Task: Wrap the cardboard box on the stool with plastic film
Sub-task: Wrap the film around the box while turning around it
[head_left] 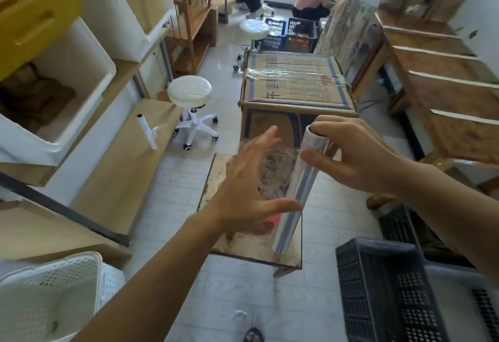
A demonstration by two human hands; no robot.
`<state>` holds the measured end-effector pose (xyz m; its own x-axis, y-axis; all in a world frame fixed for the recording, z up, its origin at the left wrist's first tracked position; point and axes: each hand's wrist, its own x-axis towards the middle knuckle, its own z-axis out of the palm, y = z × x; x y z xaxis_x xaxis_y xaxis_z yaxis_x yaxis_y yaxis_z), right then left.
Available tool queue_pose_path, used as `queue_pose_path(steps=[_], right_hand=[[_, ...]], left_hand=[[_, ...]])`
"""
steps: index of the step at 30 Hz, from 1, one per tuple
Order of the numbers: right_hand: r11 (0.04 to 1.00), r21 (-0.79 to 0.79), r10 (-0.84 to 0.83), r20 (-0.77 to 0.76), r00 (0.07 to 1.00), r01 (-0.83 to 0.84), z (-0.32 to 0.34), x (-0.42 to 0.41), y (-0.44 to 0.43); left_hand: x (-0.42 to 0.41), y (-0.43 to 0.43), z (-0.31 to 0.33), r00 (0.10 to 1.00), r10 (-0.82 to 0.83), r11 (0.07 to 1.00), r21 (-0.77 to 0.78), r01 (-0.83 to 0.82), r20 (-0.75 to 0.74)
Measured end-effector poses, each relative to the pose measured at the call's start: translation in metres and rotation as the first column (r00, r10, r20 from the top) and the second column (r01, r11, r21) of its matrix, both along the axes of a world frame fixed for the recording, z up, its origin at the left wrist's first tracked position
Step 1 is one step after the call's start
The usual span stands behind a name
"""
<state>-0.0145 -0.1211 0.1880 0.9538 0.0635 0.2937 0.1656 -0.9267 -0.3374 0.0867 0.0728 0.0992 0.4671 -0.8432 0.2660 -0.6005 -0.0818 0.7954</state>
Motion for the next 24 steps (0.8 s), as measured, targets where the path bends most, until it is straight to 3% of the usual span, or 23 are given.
queue_pose_path(steps=[3,5,7,10,11,14,16,19,24], right_hand=[[0.998,0.057,0.027,0.000,1.000,-0.027,0.004,-0.002,0.004],[0.992,0.127,0.010,-0.017,1.000,-0.008,0.007,-0.007,0.006],[0.951,0.306,-0.045,-0.007,0.999,0.045,0.008,-0.012,0.009],[0.695,0.711,-0.117,-0.035,0.992,0.107,-0.002,-0.021,0.007],[0.673,0.725,-0.113,-0.095,0.989,0.147,-0.009,-0.024,0.007],[0.735,0.627,-0.105,-0.272,0.957,0.259,-0.038,-0.030,0.012],[0.698,0.658,-0.159,-0.241,0.957,0.282,-0.052,-0.031,0.017],[0.662,0.692,-0.211,-0.195,0.958,0.287,-0.053,-0.031,0.016],[0.663,0.702,-0.134,-0.230,0.964,0.260,-0.045,-0.040,0.011]], left_hand=[[0.006,-0.023,0.021,0.986,-0.117,0.990,0.093,0.106,0.120],[0.010,-0.029,0.032,0.980,-0.195,0.976,0.112,0.189,0.042],[0.007,-0.030,0.038,0.974,-0.214,0.970,0.099,0.221,-0.071],[-0.002,-0.031,0.043,0.964,-0.162,0.986,-0.073,0.149,-0.212],[-0.004,-0.032,0.045,0.955,-0.141,0.985,-0.133,0.109,-0.261],[-0.009,-0.037,0.050,0.925,-0.067,0.970,-0.241,-0.027,-0.373],[-0.011,-0.040,0.056,0.909,-0.016,0.963,-0.251,-0.097,-0.416],[-0.004,-0.041,0.060,0.933,0.046,0.970,-0.208,-0.127,-0.358],[0.007,-0.035,0.062,0.949,0.061,0.990,-0.104,-0.097,-0.311]])
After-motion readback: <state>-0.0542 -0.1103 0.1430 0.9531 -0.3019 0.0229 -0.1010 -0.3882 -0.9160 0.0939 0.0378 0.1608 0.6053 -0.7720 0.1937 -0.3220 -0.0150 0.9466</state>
